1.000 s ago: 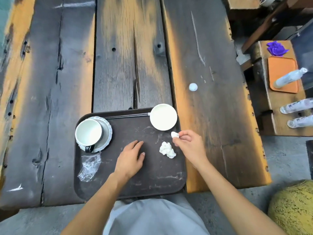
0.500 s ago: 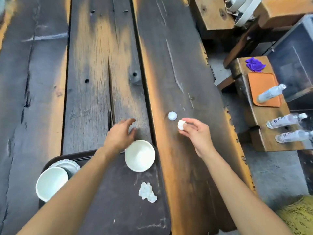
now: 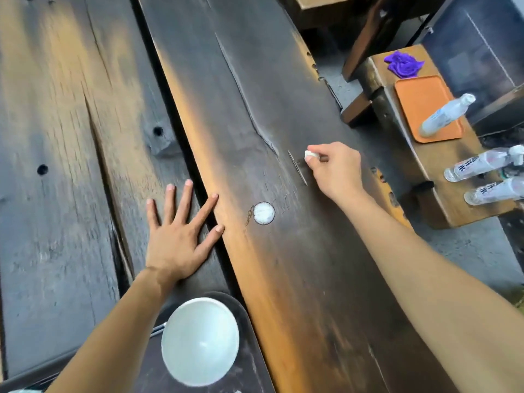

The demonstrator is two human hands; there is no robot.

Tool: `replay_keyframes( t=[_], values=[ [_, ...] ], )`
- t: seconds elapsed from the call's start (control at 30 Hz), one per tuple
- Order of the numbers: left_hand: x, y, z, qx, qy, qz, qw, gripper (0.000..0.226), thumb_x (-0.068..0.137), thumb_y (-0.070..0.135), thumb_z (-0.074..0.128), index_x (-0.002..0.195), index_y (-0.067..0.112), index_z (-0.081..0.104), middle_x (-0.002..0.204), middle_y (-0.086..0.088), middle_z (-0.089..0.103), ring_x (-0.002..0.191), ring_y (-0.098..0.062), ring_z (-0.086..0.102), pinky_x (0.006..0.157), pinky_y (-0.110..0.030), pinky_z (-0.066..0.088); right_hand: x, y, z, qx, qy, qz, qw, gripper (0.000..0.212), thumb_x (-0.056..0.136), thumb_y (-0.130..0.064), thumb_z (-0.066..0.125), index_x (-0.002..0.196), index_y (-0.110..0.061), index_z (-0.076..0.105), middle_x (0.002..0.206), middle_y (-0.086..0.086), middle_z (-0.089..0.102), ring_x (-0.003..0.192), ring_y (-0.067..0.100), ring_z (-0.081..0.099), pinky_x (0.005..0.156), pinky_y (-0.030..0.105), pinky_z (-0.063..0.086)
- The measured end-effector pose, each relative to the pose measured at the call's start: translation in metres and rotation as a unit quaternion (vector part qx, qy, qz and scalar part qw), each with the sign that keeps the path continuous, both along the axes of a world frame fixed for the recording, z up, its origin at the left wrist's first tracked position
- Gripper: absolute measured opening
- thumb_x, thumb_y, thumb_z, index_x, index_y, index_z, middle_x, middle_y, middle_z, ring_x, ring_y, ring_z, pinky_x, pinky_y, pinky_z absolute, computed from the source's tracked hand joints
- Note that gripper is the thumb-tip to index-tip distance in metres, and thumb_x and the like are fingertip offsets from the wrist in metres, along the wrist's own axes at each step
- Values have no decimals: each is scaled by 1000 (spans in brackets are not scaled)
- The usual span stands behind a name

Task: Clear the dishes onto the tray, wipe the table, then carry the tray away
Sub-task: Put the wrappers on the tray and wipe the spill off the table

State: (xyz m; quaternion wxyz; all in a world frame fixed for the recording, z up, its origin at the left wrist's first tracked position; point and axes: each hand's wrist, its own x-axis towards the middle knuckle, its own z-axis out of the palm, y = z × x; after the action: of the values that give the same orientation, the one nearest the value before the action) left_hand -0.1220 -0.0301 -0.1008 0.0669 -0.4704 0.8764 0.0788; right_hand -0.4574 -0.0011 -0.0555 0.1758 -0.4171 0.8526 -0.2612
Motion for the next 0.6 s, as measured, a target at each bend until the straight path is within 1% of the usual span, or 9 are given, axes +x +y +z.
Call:
replay_keyframes(
  t=[0.07, 0.13, 0.17, 0.23, 0.3, 0.37, 0.43, 0.53, 0.6],
  values=[
    [0, 0, -3, -18, 15, -4, 1000, 66, 97, 71, 24, 158, 50, 9, 171, -4, 3, 156, -36, -1, 119, -67, 2, 4, -9, -7, 10, 30, 33, 999, 22, 93, -26, 66, 108, -16, 78, 102, 6, 73, 97, 26, 67, 89, 26, 44],
    [1, -1, -5, -26, 28, -3, 999, 66, 97, 70, 26, 158, 49, 12, 170, -4, 5, 156, -36, 0, 118, -67, 3, 13, -5, -8, -3, 57, 77, 995, 20, 92, -23, 65, 97, -9, 78, 93, 10, 72, 90, 28, 65, 83, 32, 47],
    [2, -1, -6, -33, 29, -5, 999, 66, 97, 70, 26, 158, 49, 12, 170, -5, 5, 156, -36, 1, 118, -67, 4, 20, 3, -7, -12, 66, 105, 992, 19, 92, -22, 66, 95, -7, 78, 92, 9, 71, 87, 28, 65, 81, 32, 48],
    [2, -1, -6, -45, 26, -7, 999, 67, 96, 70, 25, 158, 49, 14, 170, -5, 6, 156, -36, 2, 118, -67, 5, 37, 29, 1, -15, 60, 172, 983, 16, 91, -19, 69, 102, -12, 79, 96, 5, 70, 83, 22, 64, 83, 30, 49],
    [2, -2, -5, -47, 29, -7, 998, 67, 96, 71, 24, 158, 48, 15, 170, -5, 6, 156, -36, 2, 118, -67, 4, 54, 57, 8, 18, 40, 227, 973, 20, 91, -19, 69, 109, -16, 78, 101, -1, 67, 78, 13, 58, 85, 28, 49],
    [1, -2, -4, -45, 32, -9, 998, 67, 96, 72, 23, 158, 48, 15, 170, -6, 7, 156, -37, 3, 118, -67, 3, 64, 76, 13, 55, 41, 256, 964, 24, 92, -19, 66, 115, -17, 75, 108, -3, 64, 81, 10, 57, 87, 23, 46],
    [3, -1, -5, -43, 36, -7, 998, 66, 96, 72, 21, 158, 49, 14, 170, -6, 7, 156, -37, 2, 118, -67, 3, 64, 80, 18, 60, 47, 236, 969, 23, 92, -16, 67, 113, -16, 76, 108, -2, 66, 82, 14, 59, 87, 22, 44],
    [3, -1, -6, -44, 40, -5, 998, 66, 96, 73, 20, 158, 50, 13, 170, -5, 6, 156, -36, 1, 119, -67, 3, 58, 72, 20, 27, 53, 150, 987, 17, 90, -13, 69, 103, -15, 79, 100, 2, 72, 85, 21, 67, 90, 28, 50],
    [3, -1, -7, -43, 41, -3, 998, 66, 96, 74, 19, 158, 50, 12, 171, -5, 5, 156, -35, 0, 119, -67, 2, 61, 66, 18, 16, 49, 106, 993, 17, 91, -14, 68, 104, -15, 79, 100, 5, 73, 89, 23, 69, 94, 34, 51]
  ],
)
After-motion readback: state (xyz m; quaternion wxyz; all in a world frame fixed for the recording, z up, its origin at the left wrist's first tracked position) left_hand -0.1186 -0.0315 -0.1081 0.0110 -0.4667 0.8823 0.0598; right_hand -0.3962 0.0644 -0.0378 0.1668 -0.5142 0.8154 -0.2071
